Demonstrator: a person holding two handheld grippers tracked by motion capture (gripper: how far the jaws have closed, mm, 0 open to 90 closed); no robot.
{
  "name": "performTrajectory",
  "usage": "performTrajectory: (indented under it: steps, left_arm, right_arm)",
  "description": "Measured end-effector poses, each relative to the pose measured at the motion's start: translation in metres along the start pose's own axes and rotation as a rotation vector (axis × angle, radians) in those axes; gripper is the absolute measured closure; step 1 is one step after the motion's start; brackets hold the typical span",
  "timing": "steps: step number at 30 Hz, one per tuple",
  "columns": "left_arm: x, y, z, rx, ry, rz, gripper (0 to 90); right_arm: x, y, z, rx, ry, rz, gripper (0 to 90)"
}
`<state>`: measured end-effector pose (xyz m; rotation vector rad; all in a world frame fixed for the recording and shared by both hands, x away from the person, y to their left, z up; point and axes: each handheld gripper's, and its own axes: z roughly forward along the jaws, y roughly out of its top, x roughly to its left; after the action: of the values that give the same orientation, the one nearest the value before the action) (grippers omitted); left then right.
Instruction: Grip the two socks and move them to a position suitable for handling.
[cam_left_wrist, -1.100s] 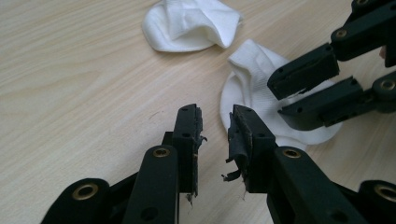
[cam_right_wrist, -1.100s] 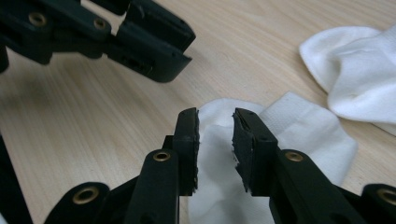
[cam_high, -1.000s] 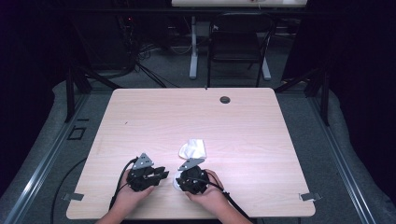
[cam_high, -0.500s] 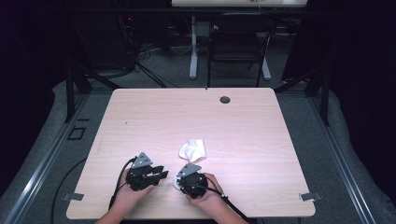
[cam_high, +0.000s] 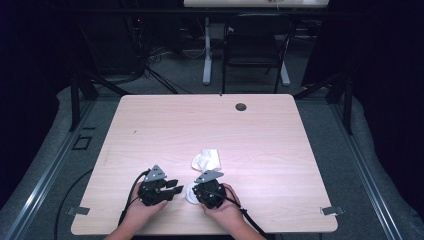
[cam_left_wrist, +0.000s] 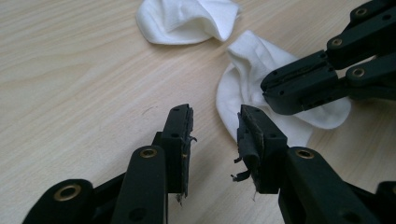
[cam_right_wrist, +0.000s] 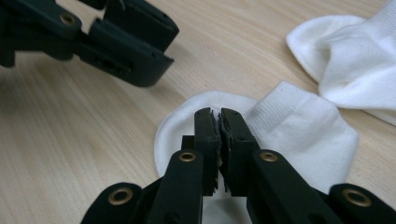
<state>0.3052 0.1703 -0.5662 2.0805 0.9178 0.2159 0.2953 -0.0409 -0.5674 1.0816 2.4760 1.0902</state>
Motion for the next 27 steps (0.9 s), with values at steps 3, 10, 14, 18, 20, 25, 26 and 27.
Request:
performTrajectory:
  steps: [3, 10, 14, 18, 20, 25, 26, 27]
  left_arm:
    - [-0.005, 0.0, 0.005, 0.008, -0.013, 0.011, 62.7]
    - [-0.013, -0.001, 0.015, 0.026, -0.019, 0.028, 62.7]
    - [-0.015, -0.002, 0.021, 0.033, -0.012, 0.03, 62.0]
    - [-0.016, -0.003, 0.024, 0.035, -0.002, 0.036, 62.3]
    - [-0.016, -0.003, 0.025, 0.037, 0.001, 0.04, 64.4]
    - [-0.018, -0.004, 0.026, 0.047, 0.012, 0.072, 75.0]
    - [-0.018, -0.004, 0.026, 0.047, 0.012, 0.072, 76.2]
    - [-0.018, -0.004, 0.026, 0.049, 0.009, 0.073, 77.9]
  right_arm:
    - [-0.003, 0.002, -0.006, -0.034, 0.004, 0.018, 86.2]
    - [-0.005, 0.006, -0.014, -0.061, 0.007, 0.034, 86.1]
    - [-0.006, 0.007, -0.018, -0.067, 0.01, 0.032, 86.1]
    - [-0.006, 0.008, -0.021, -0.067, 0.011, 0.029, 86.1]
    - [-0.007, 0.008, -0.022, -0.061, 0.01, 0.025, 86.1]
    - [-0.009, 0.01, -0.027, -0.067, 0.011, 0.026, 86.1]
    - [-0.009, 0.01, -0.027, -0.067, 0.011, 0.026, 86.1]
    - [-0.011, 0.01, -0.031, -0.072, 0.01, 0.025, 86.1]
